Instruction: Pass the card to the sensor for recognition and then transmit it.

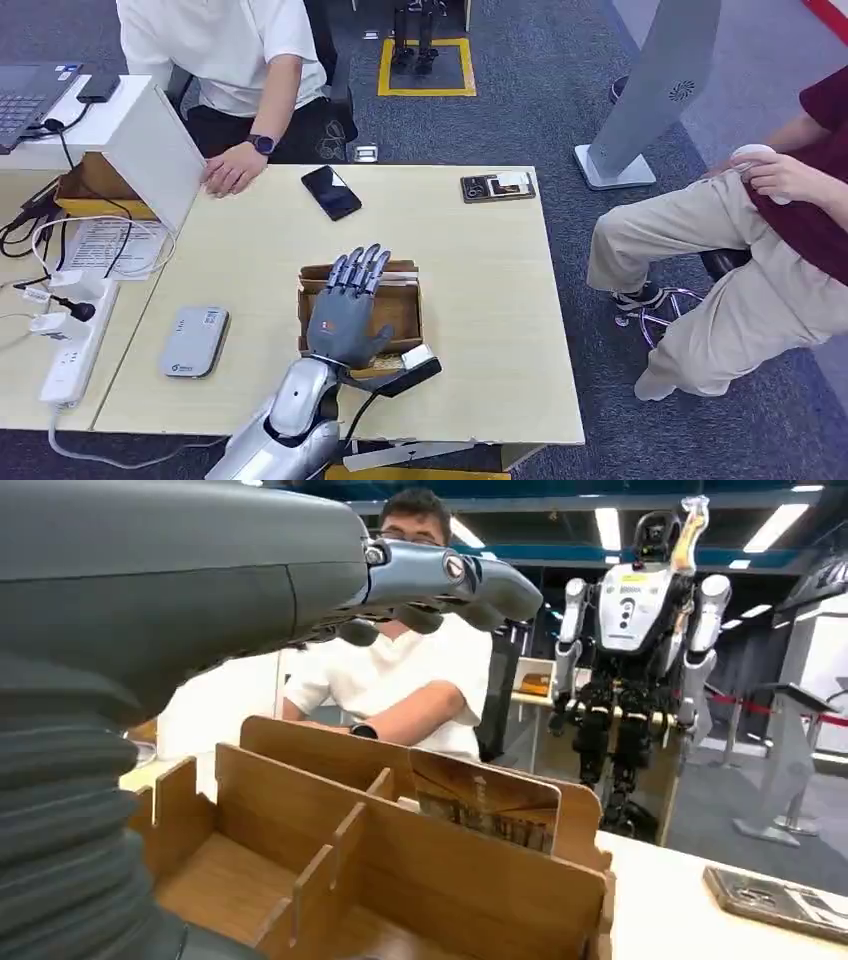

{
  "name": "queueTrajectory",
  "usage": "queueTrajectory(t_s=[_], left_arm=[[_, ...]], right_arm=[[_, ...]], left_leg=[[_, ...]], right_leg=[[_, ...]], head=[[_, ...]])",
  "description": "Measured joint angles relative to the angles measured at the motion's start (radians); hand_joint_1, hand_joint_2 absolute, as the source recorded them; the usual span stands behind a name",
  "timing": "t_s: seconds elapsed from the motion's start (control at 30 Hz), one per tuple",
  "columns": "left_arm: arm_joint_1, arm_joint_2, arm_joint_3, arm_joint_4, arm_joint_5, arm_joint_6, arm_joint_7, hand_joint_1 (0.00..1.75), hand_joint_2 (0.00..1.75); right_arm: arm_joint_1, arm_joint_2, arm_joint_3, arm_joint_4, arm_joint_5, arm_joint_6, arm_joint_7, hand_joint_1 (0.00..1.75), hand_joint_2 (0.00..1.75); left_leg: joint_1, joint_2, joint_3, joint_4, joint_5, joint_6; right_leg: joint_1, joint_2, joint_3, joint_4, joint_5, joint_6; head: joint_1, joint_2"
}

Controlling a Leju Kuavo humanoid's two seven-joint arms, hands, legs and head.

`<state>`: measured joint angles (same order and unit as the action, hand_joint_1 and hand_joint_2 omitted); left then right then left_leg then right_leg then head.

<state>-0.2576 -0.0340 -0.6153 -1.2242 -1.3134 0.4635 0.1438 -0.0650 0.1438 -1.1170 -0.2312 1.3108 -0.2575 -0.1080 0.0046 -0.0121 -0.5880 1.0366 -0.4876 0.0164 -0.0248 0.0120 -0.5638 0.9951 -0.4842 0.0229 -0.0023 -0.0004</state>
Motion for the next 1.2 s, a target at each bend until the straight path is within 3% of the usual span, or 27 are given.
queueTrajectory(t_s=[0.23, 0.27, 0.3, 0.33, 0.8, 0.93, 1.2], left_arm=[[-0.006, 0.000, -0.002, 0.014, -0.017, -0.002, 0.007, 0.00, 1.75], [-0.006, 0.000, -0.002, 0.014, -0.018, -0.002, 0.008, 0.30, 1.75], [-0.006, 0.000, -0.002, 0.014, -0.018, -0.002, 0.010, 1.47, 1.75], [-0.006, 0.000, -0.002, 0.016, -0.018, -0.002, 0.010, 1.75, 1.75], [-0.011, 0.000, -0.011, 0.019, -0.033, -0.001, 0.011, 1.75, 1.75], [-0.007, 0.000, -0.016, 0.023, -0.033, -0.007, 0.011, 1.59, 1.75], [0.005, 0.002, -0.023, 0.024, -0.033, -0.002, 0.011, 1.50, 1.75]], right_arm=[[0.000, 0.000, 0.000, 0.000, 0.000, 0.000, -0.002, 0.00, 1.75], [0.000, 0.000, 0.000, 0.000, 0.000, 0.000, -0.002, 0.00, 1.75], [0.000, 0.000, 0.000, 0.000, 0.000, 0.000, -0.002, 0.00, 1.75], [0.000, 0.000, 0.000, 0.000, 0.000, 0.000, -0.002, 0.00, 1.75], [0.000, 0.000, 0.000, 0.000, 0.000, 0.000, 0.000, 0.00, 1.75], [0.000, 0.000, 0.000, 0.000, 0.003, 0.000, 0.001, 0.00, 1.75], [0.000, 0.000, 0.000, 0.000, 0.007, 0.000, 0.003, 0.00, 1.75]], left_leg=[[0.000, 0.000, 0.000, 0.000, 0.000, 0.000], [0.000, 0.000, 0.000, 0.000, 0.000, 0.000], [0.000, 0.000, 0.000, 0.000, 0.000, 0.000], [0.000, 0.000, 0.000, 0.000, 0.000, 0.000], [0.000, 0.000, 0.000, 0.000, 0.000, 0.000], [0.000, 0.000, 0.000, 0.000, 0.000, 0.000], [0.000, 0.000, 0.000, 0.000, 0.000, 0.000]], right_leg=[[0.000, 0.000, 0.000, 0.000, 0.000, 0.000], [0.000, 0.000, 0.000, 0.000, 0.000, 0.000], [0.000, 0.000, 0.000, 0.000, 0.000, 0.000], [0.000, 0.000, 0.000, 0.000, 0.000, 0.000], [0.000, 0.000, 0.000, 0.000, 0.000, 0.000], [0.000, 0.000, 0.000, 0.000, 0.000, 0.000], [0.000, 0.000, 0.000, 0.000, 0.000, 0.000]], head=[[0.000, 0.000], [0.000, 0.000], [0.000, 0.000], [0.000, 0.000], [0.000, 0.000], [0.000, 0.000], [0.000, 0.000]])
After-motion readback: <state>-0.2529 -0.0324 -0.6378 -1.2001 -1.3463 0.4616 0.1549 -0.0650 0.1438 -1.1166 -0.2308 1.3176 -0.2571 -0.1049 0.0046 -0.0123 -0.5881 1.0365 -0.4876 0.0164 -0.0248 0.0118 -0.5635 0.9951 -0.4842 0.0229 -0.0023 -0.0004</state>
